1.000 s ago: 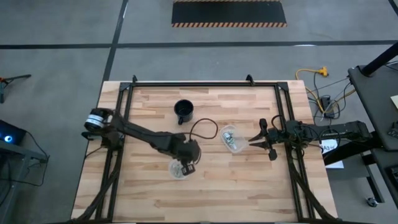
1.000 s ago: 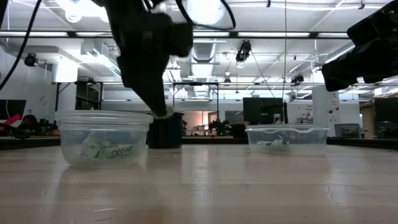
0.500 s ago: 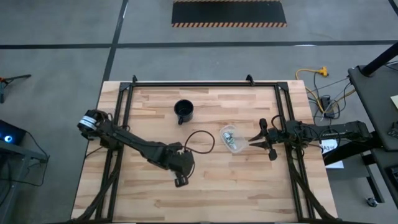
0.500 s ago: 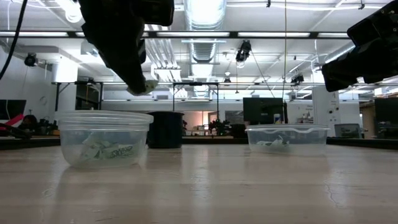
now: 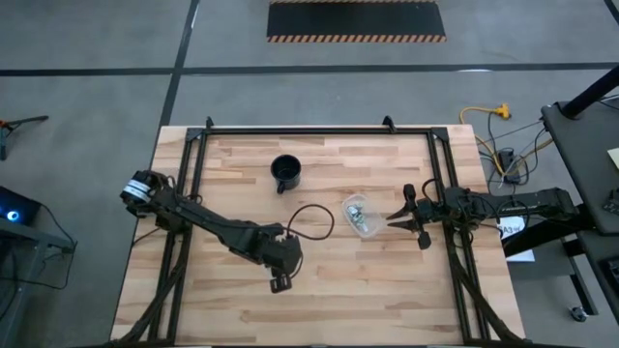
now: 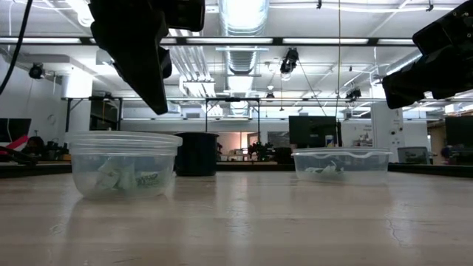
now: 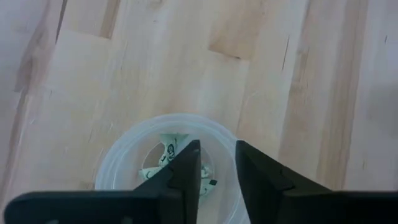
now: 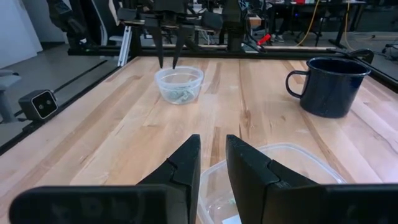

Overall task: Pick and place Stevia / Truvia into bins
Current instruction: Return to Home Position

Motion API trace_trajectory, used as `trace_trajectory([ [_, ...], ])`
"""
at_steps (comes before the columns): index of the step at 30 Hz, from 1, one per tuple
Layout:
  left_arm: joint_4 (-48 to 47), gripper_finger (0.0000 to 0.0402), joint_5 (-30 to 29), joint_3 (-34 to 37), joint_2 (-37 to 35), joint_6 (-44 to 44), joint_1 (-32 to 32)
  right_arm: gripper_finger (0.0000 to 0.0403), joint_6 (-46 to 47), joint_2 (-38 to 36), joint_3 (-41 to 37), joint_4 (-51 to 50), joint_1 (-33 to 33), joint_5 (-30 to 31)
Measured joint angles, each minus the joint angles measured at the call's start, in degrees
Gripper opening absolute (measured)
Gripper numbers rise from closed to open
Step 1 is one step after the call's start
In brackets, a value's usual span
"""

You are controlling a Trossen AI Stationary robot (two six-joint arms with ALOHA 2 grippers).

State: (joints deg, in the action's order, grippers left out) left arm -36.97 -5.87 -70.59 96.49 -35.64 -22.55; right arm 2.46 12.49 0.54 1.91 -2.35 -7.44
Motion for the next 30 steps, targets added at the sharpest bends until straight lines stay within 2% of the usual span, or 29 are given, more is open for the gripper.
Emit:
trace_trajectory([
  [7,0.55,0.0113,-0.02,0.00,0.02,4.71,0.22,0.0068,0.00,0.00,0.00,0.00,0.00,0.00],
  [17,3.50,0.0116,-0.43,0.02,0.00,5.44,0.42,0.0068,0.06,0.00,0.00,0.00,0.00,0.00],
  [22,9.26,0.0116,-0.87,0.07,-0.26,17.91,0.71,0.0068,0.06,0.00,0.00,0.00,0.00,0.00],
  [27,12.79,0.0116,-0.85,1.01,-2.27,26.54,3.09,0.0068,0.05,-0.02,0.00,0.00,0.00,0.00],
  [30,16.00,0.0116,-0.69,4.43,-4.77,28.55,5.37,0.0068,-0.04,-0.01,0.00,0.00,-0.02,-0.01],
])
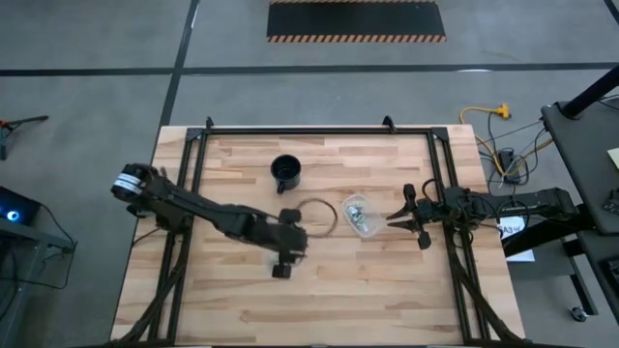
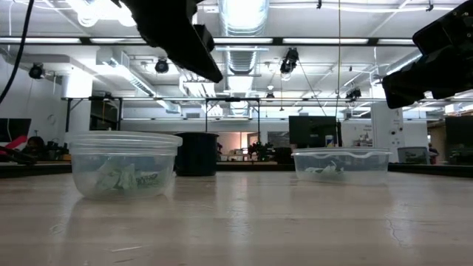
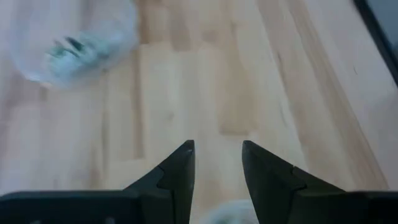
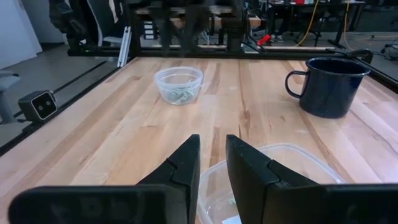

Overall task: Pick and place Stevia / Truvia into bins
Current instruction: Return to Home Position

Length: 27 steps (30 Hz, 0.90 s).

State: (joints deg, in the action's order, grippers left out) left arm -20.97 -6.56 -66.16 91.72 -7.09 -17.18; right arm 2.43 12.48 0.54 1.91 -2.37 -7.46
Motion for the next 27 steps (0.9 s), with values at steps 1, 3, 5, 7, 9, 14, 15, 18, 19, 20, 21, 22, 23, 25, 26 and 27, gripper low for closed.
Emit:
trace_trajectory([
  [1,2.68,0.0116,0.08,2.14,-1.47,0.58,0.88,0.0068,0.11,0.03,0.02,0.00,0.02,0.05],
  [3,10.30,0.0116,0.85,7.65,-4.78,2.71,2.66,0.0068,-0.03,0.01,0.00,-0.02,0.00,0.02],
  [5,15.83,0.0116,2.41,14.60,-9.09,4.24,4.49,0.0068,0.05,0.03,0.00,0.00,0.02,0.08],
  [7,17.88,0.0116,4.76,21.01,-15.01,3.68,6.81,0.0068,0.01,-0.02,0.00,-0.02,0.02,0.05],
  [9,18.29,0.0116,5.01,26.97,-23.09,3.38,9.13,0.0068,-0.01,0.04,0.01,-0.01,0.02,0.06],
  [14,26.34,0.0116,1.70,39.81,-41.47,7.49,12.12,0.0068,0.07,0.01,0.00,0.00,0.02,0.02],
  [15,27.81,0.0116,1.45,41.87,-44.53,7.49,12.21,0.0068,0.10,0.01,0.02,0.00,0.02,0.02],
  [18,31.19,0.0116,1.26,47.26,-52.54,7.50,12.21,0.0068,0.03,0.01,0.01,0.00,0.02,0.02],
  [19,31.48,0.0116,1.24,48.79,-54.82,7.49,12.21,0.0068,0.10,0.01,0.01,0.00,0.02,0.02],
  [20,31.45,0.0116,1.23,50.12,-56.79,7.49,12.21,0.0068,0.07,0.01,0.00,0.00,0.02,0.02],
  [21,31.40,0.0116,1.23,51.42,-58.61,7.49,12.21,0.0068,-0.01,0.01,0.02,0.00,0.02,0.02],
  [22,31.39,0.0116,1.22,52.68,-60.21,7.49,12.21,0.0068,-0.01,0.01,0.02,0.00,0.02,0.02],
  [23,31.34,0.0116,1.22,53.86,-61.61,7.49,12.21,0.0068,0.09,0.01,0.00,0.00,0.02,0.02],
  [25,31.34,0.0116,1.19,55.91,-63.78,7.49,12.21,0.0068,0.05,0.01,0.00,0.00,0.02,0.02],
  [26,31.28,0.0116,1.16,56.74,-64.50,7.51,12.21,0.0068,-0.01,0.01,0.00,0.00,0.02,0.02],
  [27,31.43,0.0116,1.08,57.43,-65.05,7.64,12.21,0.0068,0.00,0.01,0.01,0.00,0.02,0.02],
])
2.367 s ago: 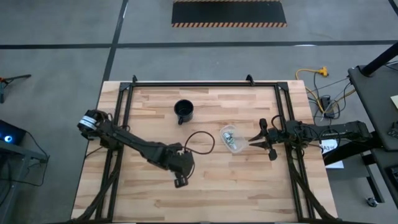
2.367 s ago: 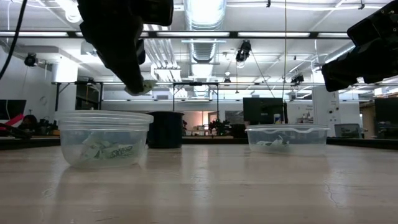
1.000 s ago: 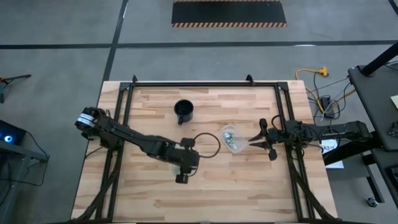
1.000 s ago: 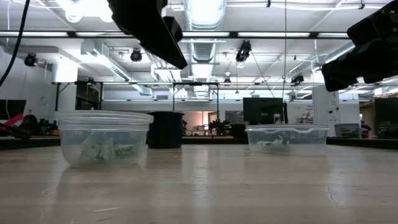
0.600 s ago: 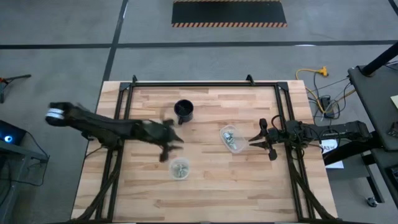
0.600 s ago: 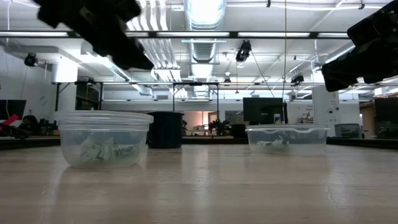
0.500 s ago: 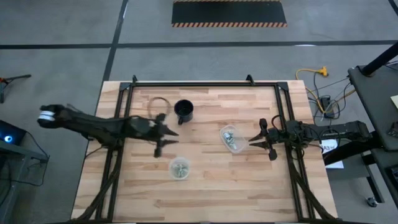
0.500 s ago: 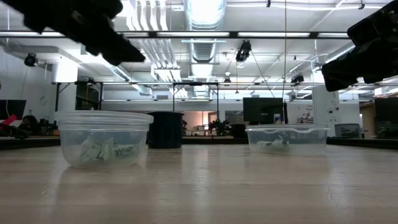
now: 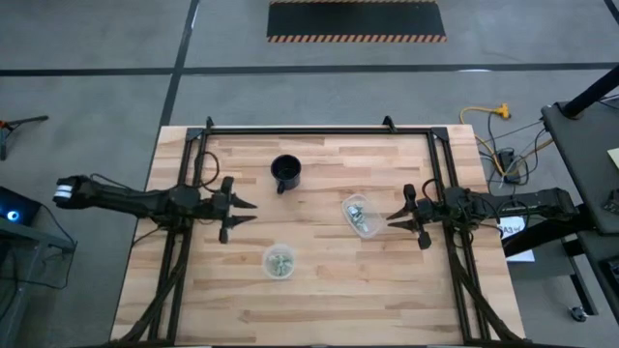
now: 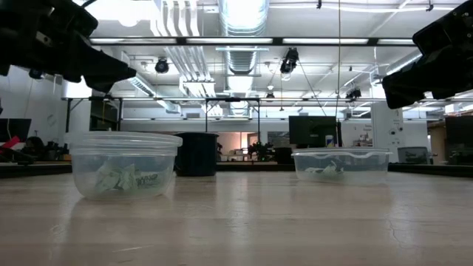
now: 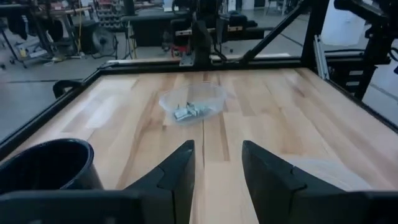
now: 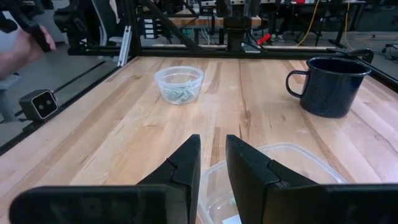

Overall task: Pick and place Stevia / Truvia into bins
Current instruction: Return to Home Position

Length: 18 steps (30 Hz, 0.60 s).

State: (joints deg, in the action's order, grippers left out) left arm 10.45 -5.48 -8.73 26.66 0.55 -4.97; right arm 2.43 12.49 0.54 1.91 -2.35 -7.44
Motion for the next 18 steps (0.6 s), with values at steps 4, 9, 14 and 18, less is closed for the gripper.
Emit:
trace_trajectory([
  [4,2.92,0.0116,-0.02,1.89,-1.46,0.07,0.04,0.0068,-0.01,0.00,0.02,0.00,0.00,0.00],
  [9,3.05,0.0116,0.69,2.01,-5.06,0.01,0.02,0.0068,-0.03,0.00,-0.01,0.00,0.00,0.00],
  [14,2.96,0.0116,1.47,2.76,-13.63,0.80,0.02,0.0068,-0.01,0.00,0.02,0.00,0.00,0.00],
  [18,3.21,0.0116,4.21,2.79,-20.73,1.36,0.02,0.0068,-0.03,0.00,0.02,0.00,0.00,0.00],
])
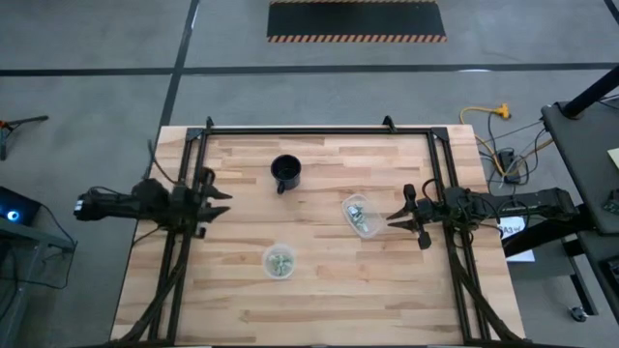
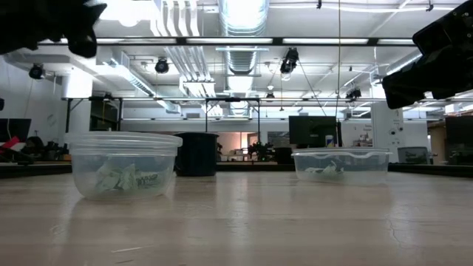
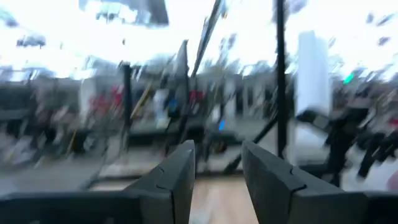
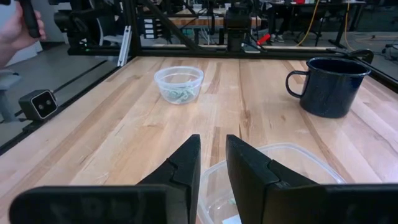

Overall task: Pick and place Stevia / Truvia into bins
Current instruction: Return to Home Position

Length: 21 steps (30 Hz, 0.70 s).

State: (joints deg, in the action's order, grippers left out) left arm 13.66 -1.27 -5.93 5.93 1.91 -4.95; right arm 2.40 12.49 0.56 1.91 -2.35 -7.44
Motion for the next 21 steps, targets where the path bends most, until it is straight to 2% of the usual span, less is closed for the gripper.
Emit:
trace_trajectory([
  [3,-0.18,0.0116,3.98,0.15,-4.76,0.01,0.00,0.0068,0.09,0.00,0.00,0.00,0.00,0.00],
  [8,1.43,0.0116,6.33,1.47,-3.95,0.09,0.02,0.0068,0.05,0.00,-0.02,0.02,0.00,0.00],
  [11,4.54,0.0116,1.98,5.29,-2.78,0.22,0.09,0.0068,0.09,0.00,-0.02,0.02,-0.02,-0.02],
  [14,4.61,0.0116,-3.30,5.44,-3.46,0.07,0.09,0.0068,0.02,-0.01,-0.01,0.00,0.00,-0.01],
  [18,5.32,0.0116,-4.43,5.46,-3.86,0.39,0.09,0.0068,0.13,0.00,-0.02,0.00,0.00,0.00],
  [21,1.52,0.0116,-4.42,5.47,-3.51,0.85,0.09,0.0068,0.15,0.00,-0.02,0.00,0.00,0.01],
])
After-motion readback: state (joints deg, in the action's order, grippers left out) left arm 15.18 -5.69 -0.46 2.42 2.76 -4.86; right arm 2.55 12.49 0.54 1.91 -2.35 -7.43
